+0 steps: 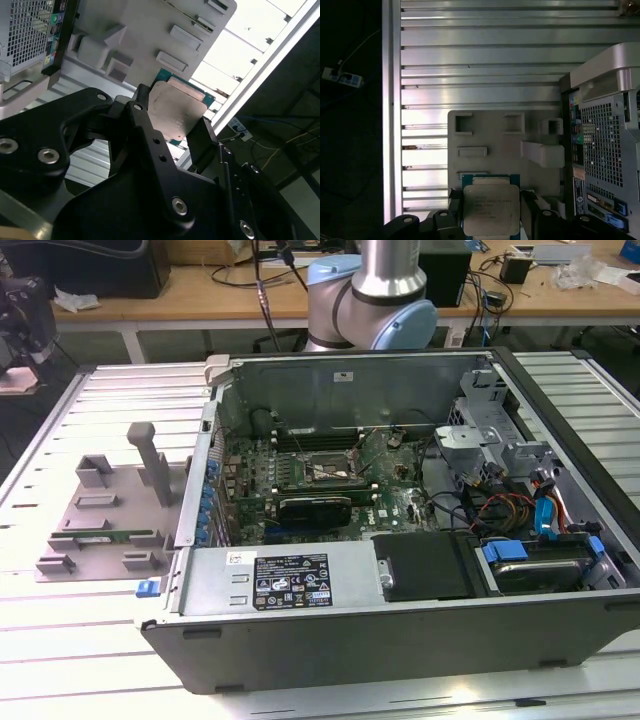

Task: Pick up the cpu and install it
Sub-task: 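Pick up the cpu and move it towards the insertion slot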

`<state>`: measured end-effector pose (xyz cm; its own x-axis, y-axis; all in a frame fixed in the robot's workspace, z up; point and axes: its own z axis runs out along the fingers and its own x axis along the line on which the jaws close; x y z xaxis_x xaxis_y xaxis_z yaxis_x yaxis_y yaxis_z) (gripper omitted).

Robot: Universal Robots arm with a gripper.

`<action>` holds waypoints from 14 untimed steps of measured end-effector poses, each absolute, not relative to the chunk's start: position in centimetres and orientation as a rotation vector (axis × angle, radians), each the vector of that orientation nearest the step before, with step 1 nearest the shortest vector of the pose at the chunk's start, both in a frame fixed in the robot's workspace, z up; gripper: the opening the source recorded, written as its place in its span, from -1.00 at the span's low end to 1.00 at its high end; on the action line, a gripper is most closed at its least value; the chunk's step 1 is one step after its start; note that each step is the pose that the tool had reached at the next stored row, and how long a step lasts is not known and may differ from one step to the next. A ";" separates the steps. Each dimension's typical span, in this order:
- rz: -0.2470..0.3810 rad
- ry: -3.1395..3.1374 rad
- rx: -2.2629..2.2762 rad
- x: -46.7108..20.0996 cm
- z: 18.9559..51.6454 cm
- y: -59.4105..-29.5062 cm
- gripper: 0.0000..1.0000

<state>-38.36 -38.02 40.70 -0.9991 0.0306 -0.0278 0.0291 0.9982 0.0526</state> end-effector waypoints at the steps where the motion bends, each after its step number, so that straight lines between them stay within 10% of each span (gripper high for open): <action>1: 0.081 3.112 0.046 -38.2 40.7 -38.0 0.09; 14: 0.081 3.112 0.046 -31.7 40.7 -38.3 0.09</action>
<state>-31.71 -38.30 40.70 -0.9992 0.0304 -0.0277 0.0289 0.9982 0.0525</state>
